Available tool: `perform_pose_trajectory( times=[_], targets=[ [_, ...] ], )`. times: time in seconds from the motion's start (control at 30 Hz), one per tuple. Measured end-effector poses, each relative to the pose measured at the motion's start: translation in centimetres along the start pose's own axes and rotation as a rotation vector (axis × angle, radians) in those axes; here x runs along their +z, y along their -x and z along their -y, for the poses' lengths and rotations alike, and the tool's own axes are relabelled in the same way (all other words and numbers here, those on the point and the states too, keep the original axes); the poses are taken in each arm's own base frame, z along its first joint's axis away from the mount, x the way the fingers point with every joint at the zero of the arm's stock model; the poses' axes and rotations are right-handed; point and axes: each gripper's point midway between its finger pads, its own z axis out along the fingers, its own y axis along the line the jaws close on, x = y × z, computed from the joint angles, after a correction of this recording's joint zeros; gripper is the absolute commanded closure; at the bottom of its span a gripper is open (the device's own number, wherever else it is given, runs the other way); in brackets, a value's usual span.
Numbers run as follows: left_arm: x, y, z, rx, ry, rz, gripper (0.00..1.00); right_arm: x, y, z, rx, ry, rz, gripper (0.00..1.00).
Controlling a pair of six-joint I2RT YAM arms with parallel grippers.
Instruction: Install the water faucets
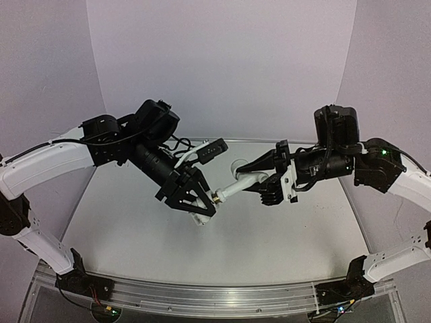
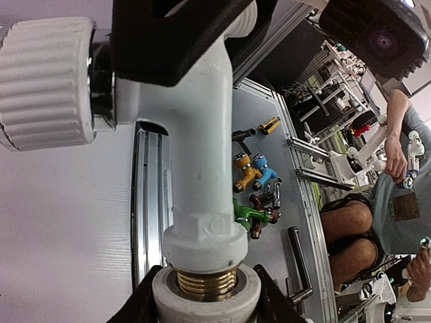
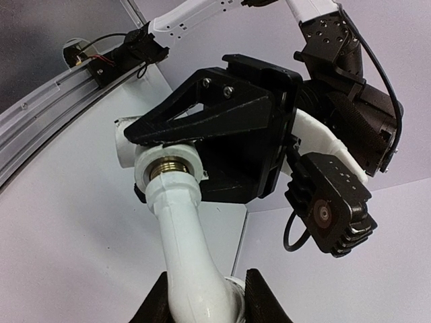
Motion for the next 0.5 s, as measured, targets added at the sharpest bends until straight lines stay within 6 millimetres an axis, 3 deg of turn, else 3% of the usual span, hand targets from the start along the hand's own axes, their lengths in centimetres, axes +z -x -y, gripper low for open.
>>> perform_pose_trajectory(
  times=[0.1,0.5],
  targets=[
    [-0.1,0.0,-0.1,0.009,0.02,0.002,1.0,0.1,-0.1,0.0,0.022,0.001,-0.004,1.0],
    [-1.3,0.2,-0.9,0.087,0.171,0.016,1.0,0.7,-0.5,0.7,0.187,-0.004,-0.024,1.0]
  ],
)
